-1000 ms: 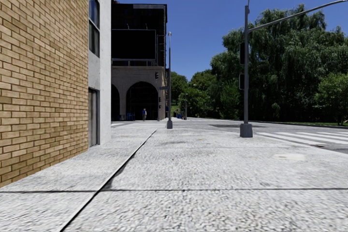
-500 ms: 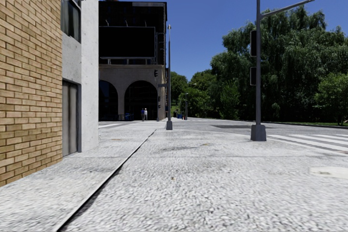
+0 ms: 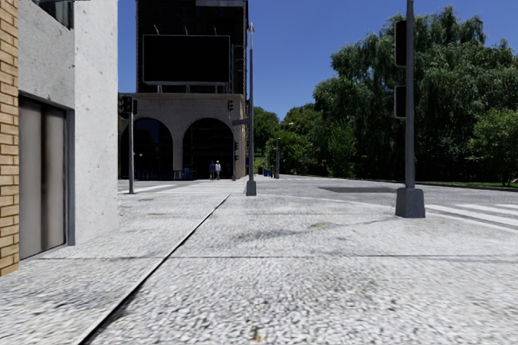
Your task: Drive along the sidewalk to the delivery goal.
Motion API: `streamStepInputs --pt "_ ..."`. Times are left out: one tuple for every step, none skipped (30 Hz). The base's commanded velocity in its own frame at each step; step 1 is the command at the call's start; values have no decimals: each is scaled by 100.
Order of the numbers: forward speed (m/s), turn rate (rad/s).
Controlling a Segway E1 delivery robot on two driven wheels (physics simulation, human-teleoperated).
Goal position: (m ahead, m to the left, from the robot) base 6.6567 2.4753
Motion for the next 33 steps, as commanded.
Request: streamStepInputs --pt "200 0" --pt "200 0" --pt "200 0" --pt "200 0" --pt "200 0" --pt "200 0" --pt "200 0" --pt "200 0" --pt "200 0" --pt "200 8" --pt "200 16" --pt "200 23" --pt "200 23" --pt "200 34" --pt "200 45" --pt "200 47" --pt "200 47" --pt "200 47" --pt "200 47" --pt "200 47" --pt "200 47" --pt "200 47" --pt "200 48" --pt "200 48" --pt "200 48" --pt "195 48" --pt "191 42" --pt "190 39" --pt "190 39" --pt "182 29" --pt "177 28" --pt "177 28" --pt "171 28"
